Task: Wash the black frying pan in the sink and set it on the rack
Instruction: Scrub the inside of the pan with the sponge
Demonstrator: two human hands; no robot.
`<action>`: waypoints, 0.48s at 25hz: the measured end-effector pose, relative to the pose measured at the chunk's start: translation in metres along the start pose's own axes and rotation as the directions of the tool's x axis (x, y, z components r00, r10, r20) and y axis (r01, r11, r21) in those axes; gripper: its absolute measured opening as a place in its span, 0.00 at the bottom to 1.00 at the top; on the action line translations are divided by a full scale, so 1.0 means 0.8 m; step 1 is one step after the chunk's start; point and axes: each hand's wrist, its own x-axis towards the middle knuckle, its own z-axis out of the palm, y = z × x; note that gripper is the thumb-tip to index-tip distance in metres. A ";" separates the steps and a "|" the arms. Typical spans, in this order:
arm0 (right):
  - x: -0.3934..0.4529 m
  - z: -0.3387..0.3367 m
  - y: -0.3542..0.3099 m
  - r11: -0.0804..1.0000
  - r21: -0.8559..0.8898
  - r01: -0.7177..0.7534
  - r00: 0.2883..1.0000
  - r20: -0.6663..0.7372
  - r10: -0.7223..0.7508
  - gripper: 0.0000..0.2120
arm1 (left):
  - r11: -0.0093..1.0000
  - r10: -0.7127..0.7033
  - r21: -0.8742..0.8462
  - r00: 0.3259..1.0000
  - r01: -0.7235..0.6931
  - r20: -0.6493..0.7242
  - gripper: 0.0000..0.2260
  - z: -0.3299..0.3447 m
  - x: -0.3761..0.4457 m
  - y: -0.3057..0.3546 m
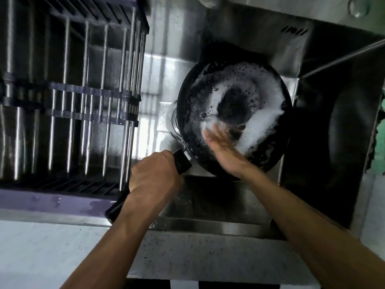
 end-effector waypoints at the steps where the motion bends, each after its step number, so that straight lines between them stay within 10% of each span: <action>1: 0.010 0.016 -0.036 0.950 0.267 0.165 0.986 -0.016 -0.167 0.25 | 1.000 -0.004 0.006 1.000 0.004 0.003 0.12 0.001 0.001 0.001; 3: 0.058 -0.006 -0.082 0.834 0.459 0.308 0.948 -0.219 -0.230 0.25 | 1.000 -0.005 0.007 1.000 0.005 -0.003 0.11 0.003 0.002 0.004; 6: 0.088 -0.061 -0.027 1.000 -0.025 -0.006 0.899 -0.438 -0.006 0.28 | 1.000 0.005 0.006 1.000 -0.005 -0.008 0.10 0.004 0.000 0.003; 12: 0.090 -0.101 -0.004 0.749 -0.649 0.133 0.937 -0.164 -0.308 0.30 | 1.000 0.000 0.011 0.999 0.000 -0.032 0.10 0.006 0.002 0.002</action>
